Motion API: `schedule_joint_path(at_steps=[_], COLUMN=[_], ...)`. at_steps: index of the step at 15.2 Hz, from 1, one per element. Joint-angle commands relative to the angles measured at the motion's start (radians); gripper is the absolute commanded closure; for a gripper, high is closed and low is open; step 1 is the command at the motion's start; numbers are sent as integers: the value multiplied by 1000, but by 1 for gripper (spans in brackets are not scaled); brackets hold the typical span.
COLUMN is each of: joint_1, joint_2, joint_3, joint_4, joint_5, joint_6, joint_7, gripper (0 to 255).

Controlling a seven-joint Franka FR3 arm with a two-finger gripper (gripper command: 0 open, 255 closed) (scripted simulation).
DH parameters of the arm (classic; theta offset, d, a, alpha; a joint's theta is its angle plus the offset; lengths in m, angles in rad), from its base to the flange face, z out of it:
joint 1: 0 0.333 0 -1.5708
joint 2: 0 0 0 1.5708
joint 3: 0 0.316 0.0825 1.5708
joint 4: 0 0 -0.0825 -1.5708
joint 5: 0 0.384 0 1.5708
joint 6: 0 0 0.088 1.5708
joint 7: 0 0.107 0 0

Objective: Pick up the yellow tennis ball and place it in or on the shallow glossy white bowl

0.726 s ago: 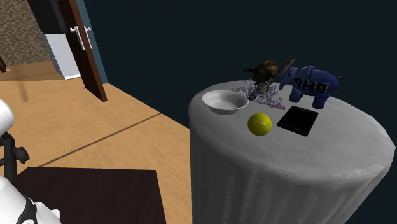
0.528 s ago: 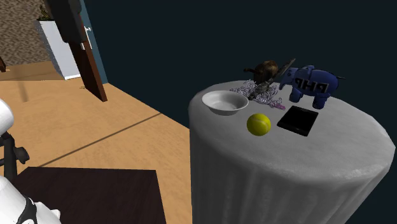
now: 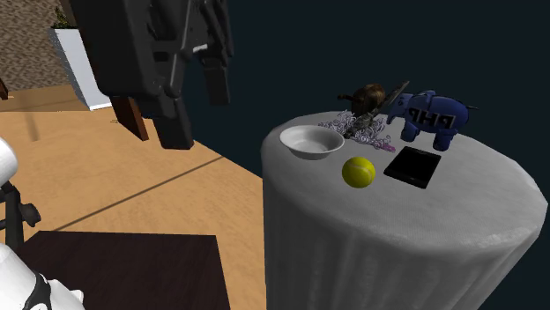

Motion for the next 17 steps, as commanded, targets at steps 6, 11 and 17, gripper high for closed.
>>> schedule_joint_path(at_steps=[6, 11, 17], joint_1=[28, 44, 62], joint_2=[195, 354, 559], joint_3=[69, 114, 159], joint_4=[33, 93, 209], joint_5=[53, 71, 66], joint_6=[191, 311, 426], joint_7=[83, 139, 210], gripper=[0, 0, 0])
